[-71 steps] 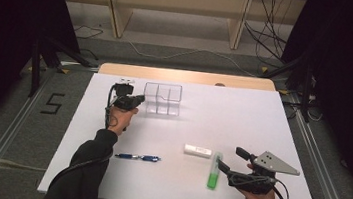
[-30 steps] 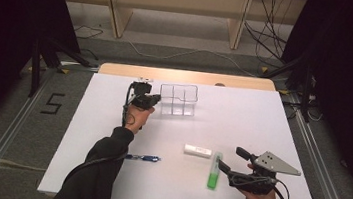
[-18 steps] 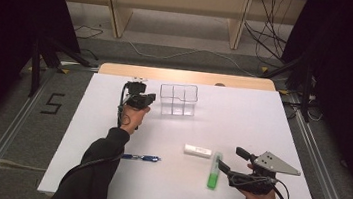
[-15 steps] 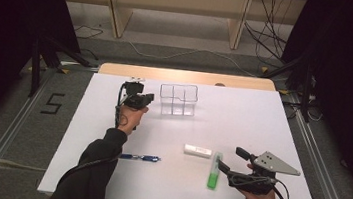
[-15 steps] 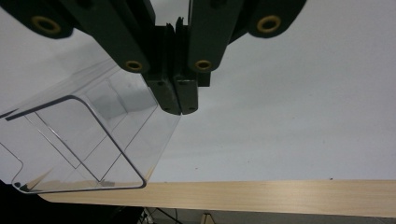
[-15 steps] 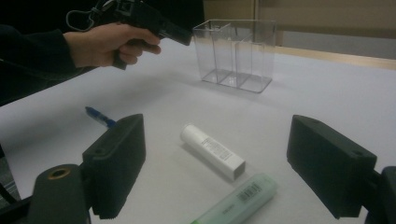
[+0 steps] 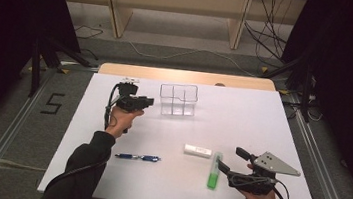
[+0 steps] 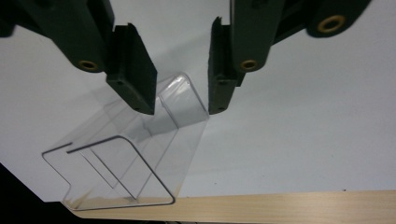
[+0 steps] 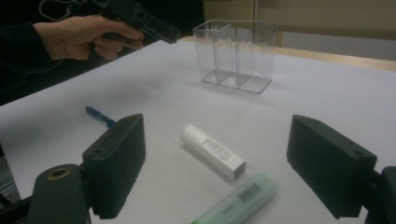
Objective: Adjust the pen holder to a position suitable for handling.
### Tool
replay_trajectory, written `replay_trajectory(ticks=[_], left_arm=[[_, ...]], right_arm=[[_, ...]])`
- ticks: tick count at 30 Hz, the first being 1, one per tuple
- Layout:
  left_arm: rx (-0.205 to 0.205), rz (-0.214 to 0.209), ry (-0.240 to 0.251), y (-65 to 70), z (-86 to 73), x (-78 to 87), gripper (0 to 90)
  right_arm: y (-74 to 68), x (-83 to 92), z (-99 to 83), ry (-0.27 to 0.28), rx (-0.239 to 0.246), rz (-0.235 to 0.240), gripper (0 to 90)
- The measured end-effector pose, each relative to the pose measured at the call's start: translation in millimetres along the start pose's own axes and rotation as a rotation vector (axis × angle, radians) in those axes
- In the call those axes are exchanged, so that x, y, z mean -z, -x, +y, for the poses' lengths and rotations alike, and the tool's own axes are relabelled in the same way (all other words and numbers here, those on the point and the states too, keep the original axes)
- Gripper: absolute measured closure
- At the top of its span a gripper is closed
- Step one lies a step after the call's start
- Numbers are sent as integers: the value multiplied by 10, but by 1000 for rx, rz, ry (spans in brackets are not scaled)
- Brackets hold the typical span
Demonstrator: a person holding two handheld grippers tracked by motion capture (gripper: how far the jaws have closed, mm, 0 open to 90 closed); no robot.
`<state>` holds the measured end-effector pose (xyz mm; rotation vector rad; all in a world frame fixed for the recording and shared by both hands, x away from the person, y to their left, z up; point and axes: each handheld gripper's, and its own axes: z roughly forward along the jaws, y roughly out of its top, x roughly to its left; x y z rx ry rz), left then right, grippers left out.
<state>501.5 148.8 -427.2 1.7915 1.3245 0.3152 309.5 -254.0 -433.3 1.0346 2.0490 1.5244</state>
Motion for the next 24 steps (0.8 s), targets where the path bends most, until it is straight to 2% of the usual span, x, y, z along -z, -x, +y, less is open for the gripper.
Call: replay_trajectory(ticks=[2, 4, 5, 10, 15, 24], left_arm=[[-26, -7, -28, 15, -8, 40, 491], [-49, -16, -45, 23, -24, 81, 450], [-44, -24, -50, 34, -32, 94, 428], [-78, -44, -73, 47, -38, 184, 343], [-112, -62, -91, 106, -49, 237, 276], [-189, -100, -126, 220, -136, 358, 231]], right_arm=[[1, -1, 0, 0, 2, 1, 205], [-3, -3, 0, -3, 3, 1, 204], [-4, -5, 0, -3, 2, 2, 204], [-8, -10, -2, -2, 10, 4, 204], [2, -21, -19, -6, 9, 6, 204], [-4, -11, -25, -11, 3, 11, 205]])
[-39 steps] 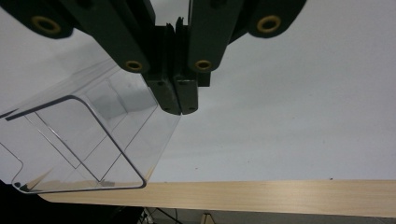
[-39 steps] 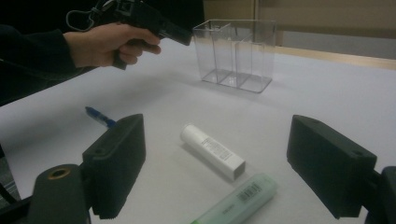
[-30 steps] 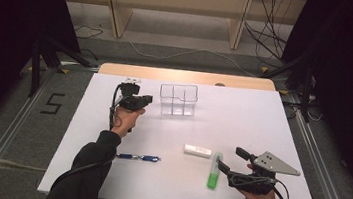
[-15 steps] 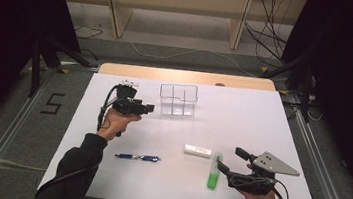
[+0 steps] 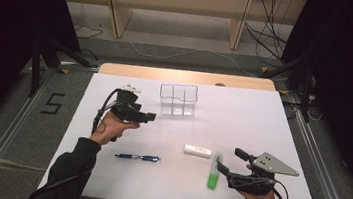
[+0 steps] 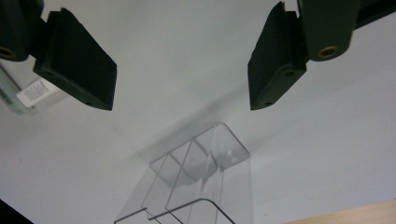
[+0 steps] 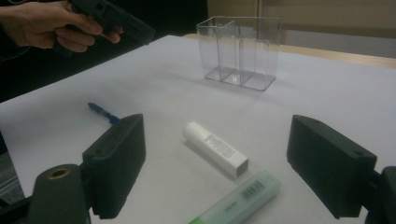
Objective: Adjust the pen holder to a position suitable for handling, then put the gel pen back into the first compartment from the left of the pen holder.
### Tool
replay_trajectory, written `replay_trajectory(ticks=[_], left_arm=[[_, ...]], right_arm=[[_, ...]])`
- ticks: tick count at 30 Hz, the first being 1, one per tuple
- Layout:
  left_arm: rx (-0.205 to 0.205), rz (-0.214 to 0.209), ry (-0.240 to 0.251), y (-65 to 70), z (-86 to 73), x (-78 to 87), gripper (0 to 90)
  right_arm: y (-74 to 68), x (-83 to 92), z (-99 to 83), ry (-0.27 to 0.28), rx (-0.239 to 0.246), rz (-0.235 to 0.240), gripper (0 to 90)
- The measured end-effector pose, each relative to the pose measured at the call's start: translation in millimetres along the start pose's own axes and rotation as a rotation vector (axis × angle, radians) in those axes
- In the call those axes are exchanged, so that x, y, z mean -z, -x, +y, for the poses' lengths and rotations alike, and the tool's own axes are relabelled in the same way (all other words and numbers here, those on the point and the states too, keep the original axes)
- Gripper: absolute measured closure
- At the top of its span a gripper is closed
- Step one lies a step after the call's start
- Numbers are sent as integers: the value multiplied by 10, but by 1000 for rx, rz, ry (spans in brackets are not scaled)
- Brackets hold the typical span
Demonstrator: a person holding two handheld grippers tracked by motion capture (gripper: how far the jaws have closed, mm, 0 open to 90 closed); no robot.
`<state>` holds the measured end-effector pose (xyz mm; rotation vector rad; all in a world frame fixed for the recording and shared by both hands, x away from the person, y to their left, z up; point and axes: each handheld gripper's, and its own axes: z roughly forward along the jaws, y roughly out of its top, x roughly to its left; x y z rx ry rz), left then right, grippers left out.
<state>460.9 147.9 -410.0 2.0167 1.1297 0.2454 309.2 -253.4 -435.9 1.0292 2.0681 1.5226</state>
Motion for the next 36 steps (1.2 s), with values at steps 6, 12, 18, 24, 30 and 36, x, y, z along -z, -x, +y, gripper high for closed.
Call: replay_trajectory(ticks=[6, 12, 18, 24, 30, 36], left_arm=[[-59, -12, -29, 90, -39, 86, 222], [-120, -17, -84, 178, -111, 124, 211], [-140, -37, -109, 225, -162, 193, 200], [-156, -51, -140, 239, -214, 214, 192], [-167, -52, -160, 254, -251, 228, 190], [-186, -57, -185, 252, -276, 255, 188]], right_arm=[[-1, 2, 0, 0, 3, 2, 204], [-3, -9, 0, -1, 8, 6, 204], [-12, -20, 4, -4, 11, 8, 204], [-19, -30, 0, -5, 17, 7, 204], [-29, -29, -3, -10, 18, 1, 204], [-22, -29, -4, -8, 21, 2, 204]])
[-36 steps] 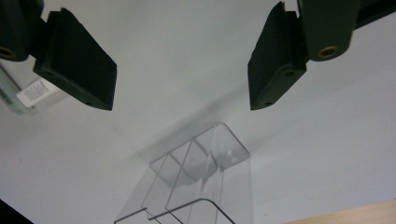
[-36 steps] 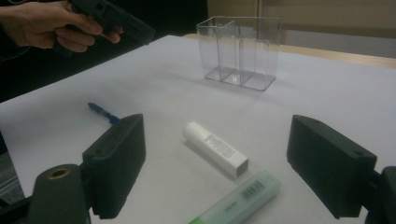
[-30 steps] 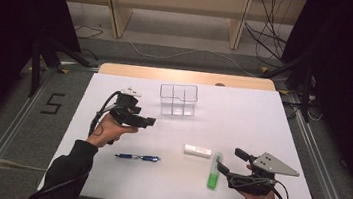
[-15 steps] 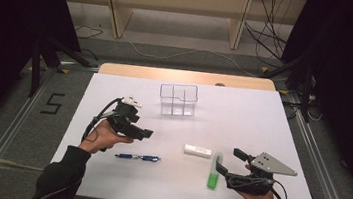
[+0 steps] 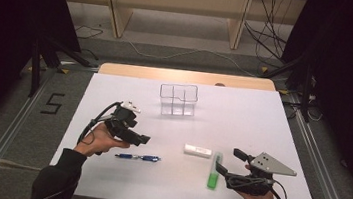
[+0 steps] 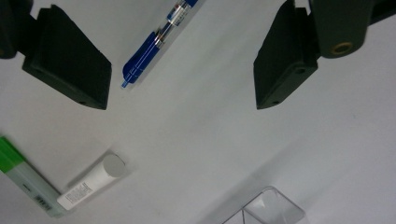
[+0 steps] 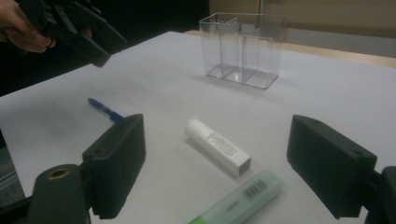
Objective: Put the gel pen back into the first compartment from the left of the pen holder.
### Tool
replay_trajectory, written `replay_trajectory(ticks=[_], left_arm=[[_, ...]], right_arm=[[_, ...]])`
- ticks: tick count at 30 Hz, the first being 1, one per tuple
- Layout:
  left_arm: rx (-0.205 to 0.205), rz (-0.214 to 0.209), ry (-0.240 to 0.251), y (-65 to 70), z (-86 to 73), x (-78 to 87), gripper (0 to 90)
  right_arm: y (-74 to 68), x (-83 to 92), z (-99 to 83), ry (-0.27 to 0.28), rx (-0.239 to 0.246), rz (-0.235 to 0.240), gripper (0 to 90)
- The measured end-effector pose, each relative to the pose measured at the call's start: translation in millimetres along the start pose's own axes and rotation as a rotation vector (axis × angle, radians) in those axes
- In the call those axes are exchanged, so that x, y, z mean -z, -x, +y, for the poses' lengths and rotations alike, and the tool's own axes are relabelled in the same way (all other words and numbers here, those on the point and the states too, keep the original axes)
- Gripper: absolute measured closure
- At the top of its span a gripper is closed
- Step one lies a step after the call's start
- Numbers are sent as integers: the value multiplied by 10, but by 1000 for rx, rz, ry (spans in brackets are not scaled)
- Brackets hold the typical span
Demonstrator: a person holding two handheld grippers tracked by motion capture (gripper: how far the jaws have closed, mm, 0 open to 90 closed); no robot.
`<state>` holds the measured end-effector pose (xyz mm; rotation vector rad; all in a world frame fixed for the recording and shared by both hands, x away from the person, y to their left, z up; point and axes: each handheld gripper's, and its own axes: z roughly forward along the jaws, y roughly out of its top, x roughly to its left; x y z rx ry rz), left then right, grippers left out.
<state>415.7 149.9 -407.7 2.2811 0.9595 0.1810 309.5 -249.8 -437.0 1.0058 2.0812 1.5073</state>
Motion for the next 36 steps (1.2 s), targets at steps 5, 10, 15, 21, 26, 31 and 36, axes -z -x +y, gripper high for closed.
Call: replay_trajectory(ticks=[5, 10, 15, 21, 26, 31, 36], left_arm=[[-13, 0, -48, 16, -30, -23, 187], [-56, -15, -106, 58, -48, -49, 197], [-112, -33, -180, 124, -80, -117, 219], [-171, -24, -262, 147, -143, -178, 260], [-206, -19, -298, 153, -166, -199, 315], [-228, -37, -326, 139, -190, -229, 349], [-236, -27, -351, 130, -227, -291, 391]], right_arm=[[4, 1, 4, -1, 2, 4, 204], [1, -5, 2, -7, -1, 9, 204], [-7, -5, 3, -14, 3, 7, 204], [-36, -21, 11, -12, 12, 12, 204], [-58, -39, 9, -23, 17, 12, 204], [-54, -38, 10, -25, 17, 12, 204], [-55, -43, 8, -26, 20, 13, 204]])
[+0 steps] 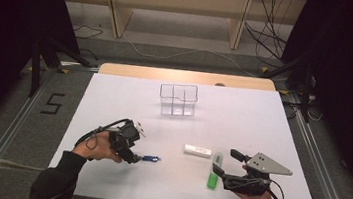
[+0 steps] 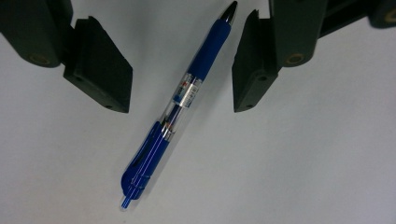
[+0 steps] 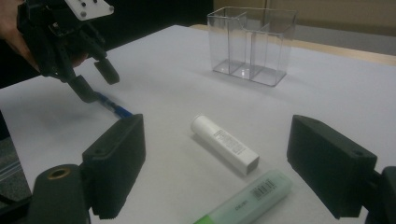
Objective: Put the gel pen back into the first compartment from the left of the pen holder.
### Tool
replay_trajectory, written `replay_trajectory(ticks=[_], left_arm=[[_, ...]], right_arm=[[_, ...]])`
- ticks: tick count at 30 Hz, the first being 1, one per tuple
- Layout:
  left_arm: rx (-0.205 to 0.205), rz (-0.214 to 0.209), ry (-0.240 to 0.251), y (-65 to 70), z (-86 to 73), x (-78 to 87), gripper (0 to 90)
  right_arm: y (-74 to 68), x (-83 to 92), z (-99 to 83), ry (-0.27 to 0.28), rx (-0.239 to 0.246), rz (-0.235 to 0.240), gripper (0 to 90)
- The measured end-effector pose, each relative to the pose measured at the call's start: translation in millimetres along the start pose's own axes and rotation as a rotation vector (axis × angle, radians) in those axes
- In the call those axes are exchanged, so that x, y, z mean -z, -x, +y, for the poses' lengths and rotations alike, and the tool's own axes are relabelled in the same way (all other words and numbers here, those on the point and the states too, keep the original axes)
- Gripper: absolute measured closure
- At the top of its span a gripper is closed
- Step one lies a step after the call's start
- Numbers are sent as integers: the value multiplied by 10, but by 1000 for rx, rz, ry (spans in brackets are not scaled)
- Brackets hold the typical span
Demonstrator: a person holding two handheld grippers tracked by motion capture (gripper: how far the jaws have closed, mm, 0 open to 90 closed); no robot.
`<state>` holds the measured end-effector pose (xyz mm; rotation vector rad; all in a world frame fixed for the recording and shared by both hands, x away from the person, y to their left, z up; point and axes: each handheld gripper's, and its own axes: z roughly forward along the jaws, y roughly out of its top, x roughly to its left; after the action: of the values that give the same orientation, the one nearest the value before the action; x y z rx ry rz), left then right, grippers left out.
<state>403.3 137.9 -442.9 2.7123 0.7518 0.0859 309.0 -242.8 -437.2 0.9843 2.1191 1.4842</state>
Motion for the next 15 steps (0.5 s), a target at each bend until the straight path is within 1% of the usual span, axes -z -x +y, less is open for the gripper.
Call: replay_trajectory(ticks=[2, 3, 4, 7, 11, 12, 13, 15], left_arm=[[-17, 2, -19, 1, 5, -18, 409], [-6, 0, -19, 11, 8, -33, 415], [-8, 0, -24, 15, 11, -41, 418], [-36, 1, -42, 18, 17, -47, 443], [-42, -3, -54, 22, 25, -60, 461], [-52, -2, -62, 14, 25, -62, 469], [-44, 3, -59, 17, 24, -73, 477], [-49, 7, -65, 2, 25, -85, 489]], right_arm=[[3, -3, -1, 0, -2, 2, 204], [3, -5, -2, 0, -1, 3, 204], [3, -6, -2, -1, -1, 3, 204], [-2, -7, -3, -4, -2, 4, 204], [-1, -10, -3, -6, -1, 4, 203], [-1, -9, -3, -6, -1, 4, 204], [-1, -9, -3, -5, 0, 5, 204], [1, -9, -3, -3, 0, 5, 204]])
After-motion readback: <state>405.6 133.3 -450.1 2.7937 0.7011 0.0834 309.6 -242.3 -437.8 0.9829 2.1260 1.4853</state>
